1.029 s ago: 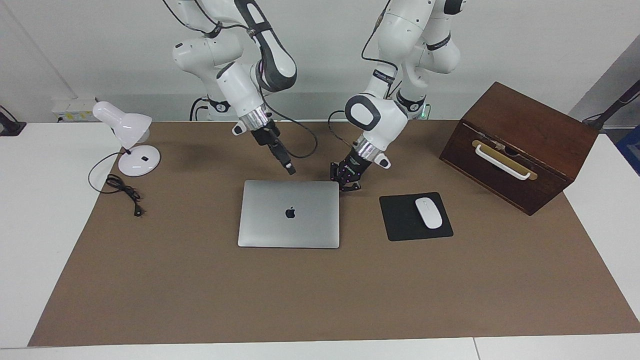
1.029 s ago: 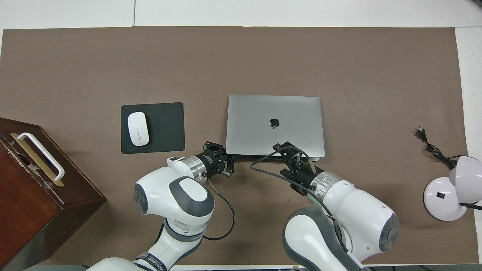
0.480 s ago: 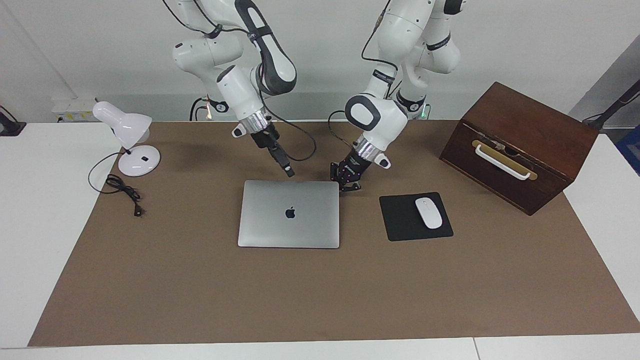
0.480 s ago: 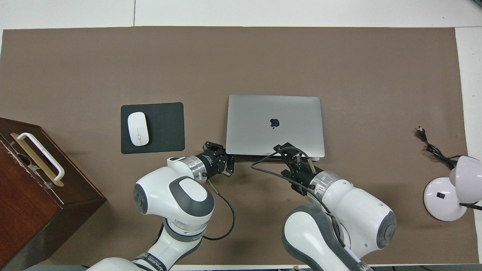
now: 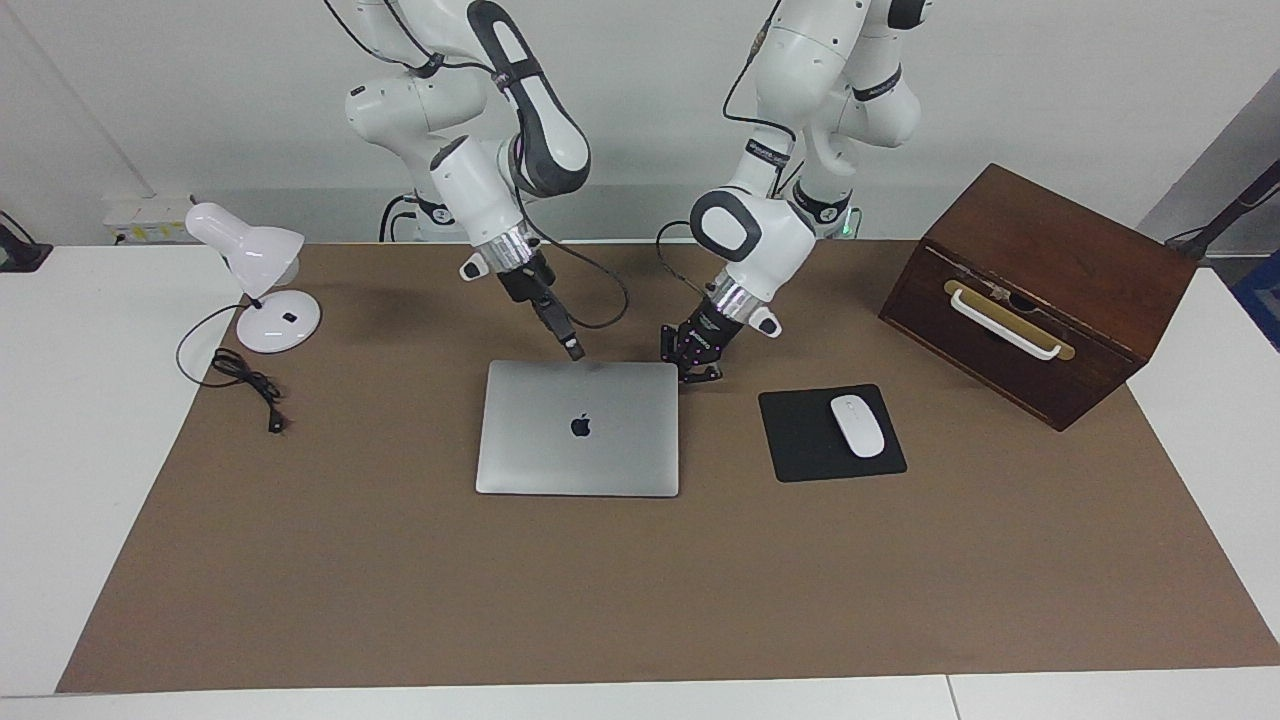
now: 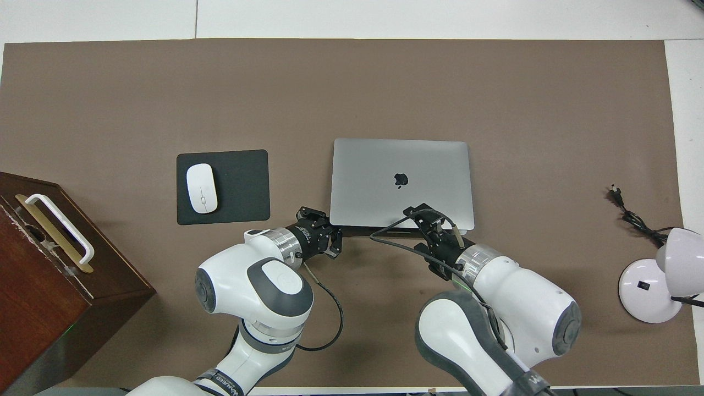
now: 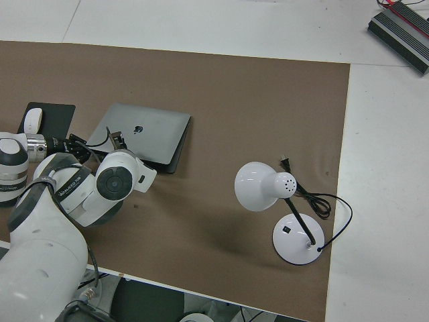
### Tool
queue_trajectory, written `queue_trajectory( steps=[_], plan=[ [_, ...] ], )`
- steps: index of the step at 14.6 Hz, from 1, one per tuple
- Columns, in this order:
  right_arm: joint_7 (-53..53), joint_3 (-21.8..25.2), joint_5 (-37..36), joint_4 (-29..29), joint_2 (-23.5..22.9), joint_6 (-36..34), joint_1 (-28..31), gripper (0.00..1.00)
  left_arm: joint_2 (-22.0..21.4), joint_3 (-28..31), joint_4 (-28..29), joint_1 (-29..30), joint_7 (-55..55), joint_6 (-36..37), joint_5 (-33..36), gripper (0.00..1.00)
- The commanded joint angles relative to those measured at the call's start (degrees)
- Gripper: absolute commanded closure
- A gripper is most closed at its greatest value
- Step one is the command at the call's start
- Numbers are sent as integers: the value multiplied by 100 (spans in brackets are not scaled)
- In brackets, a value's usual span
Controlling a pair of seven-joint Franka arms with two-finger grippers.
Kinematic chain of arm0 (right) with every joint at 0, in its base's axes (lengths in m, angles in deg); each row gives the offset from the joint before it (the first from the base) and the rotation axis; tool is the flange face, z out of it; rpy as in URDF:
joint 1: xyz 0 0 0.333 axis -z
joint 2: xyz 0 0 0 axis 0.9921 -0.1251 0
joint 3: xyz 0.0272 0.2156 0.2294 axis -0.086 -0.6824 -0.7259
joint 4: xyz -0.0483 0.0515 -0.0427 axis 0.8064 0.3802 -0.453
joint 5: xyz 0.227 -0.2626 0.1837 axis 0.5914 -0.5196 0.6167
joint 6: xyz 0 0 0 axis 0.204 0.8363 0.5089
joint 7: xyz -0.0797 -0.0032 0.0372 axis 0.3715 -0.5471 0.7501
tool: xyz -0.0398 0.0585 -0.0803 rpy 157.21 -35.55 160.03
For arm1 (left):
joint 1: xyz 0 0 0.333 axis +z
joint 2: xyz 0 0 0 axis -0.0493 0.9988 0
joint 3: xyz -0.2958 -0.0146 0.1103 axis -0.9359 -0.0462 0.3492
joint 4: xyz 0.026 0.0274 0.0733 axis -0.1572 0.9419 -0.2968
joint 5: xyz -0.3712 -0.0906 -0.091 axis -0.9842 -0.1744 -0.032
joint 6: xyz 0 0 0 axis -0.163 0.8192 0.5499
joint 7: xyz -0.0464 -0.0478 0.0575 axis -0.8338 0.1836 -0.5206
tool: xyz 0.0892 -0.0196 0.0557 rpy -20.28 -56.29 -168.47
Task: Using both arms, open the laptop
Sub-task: 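Lift the laptop lid edge upward with the right gripper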
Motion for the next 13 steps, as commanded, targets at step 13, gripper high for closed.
queue_trajectory(
  steps=[13],
  plan=[
    [707,388,81,467,-383,-181,72,0,382,60,-122,-44,-204,-112,-129,100]
  ],
)
